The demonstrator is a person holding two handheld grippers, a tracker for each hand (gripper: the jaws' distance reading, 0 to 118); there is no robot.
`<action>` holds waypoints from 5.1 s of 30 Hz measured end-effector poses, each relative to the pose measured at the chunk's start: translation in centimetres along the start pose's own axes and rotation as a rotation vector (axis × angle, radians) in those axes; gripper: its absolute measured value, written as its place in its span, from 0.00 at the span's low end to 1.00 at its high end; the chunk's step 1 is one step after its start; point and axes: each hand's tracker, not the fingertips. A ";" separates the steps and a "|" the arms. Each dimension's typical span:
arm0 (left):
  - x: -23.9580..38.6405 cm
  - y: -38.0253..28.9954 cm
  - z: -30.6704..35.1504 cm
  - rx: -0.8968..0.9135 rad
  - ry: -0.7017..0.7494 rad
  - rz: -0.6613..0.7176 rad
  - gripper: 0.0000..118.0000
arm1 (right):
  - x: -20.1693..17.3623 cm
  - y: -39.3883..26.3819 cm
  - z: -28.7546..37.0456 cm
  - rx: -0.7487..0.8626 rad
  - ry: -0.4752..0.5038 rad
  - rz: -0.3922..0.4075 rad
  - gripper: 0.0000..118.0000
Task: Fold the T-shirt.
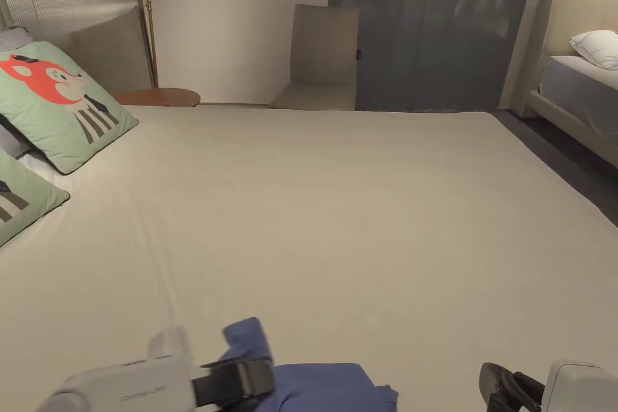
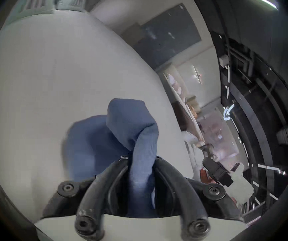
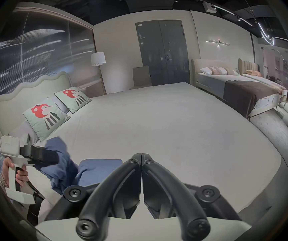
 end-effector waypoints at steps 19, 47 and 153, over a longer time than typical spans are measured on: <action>4.0 -4.0 -6.9 -0.012 0.010 -0.109 0.90 | 2.1 -0.5 0.9 0.004 -0.045 -0.043 0.01; 10.7 -13.6 -17.2 -0.071 0.227 -0.610 0.00 | 3.3 -0.6 1.8 0.004 -0.079 -0.062 0.01; -7.8 5.1 21.8 0.210 0.481 0.104 0.06 | -9.1 2.7 -13.8 -0.339 0.254 0.082 0.00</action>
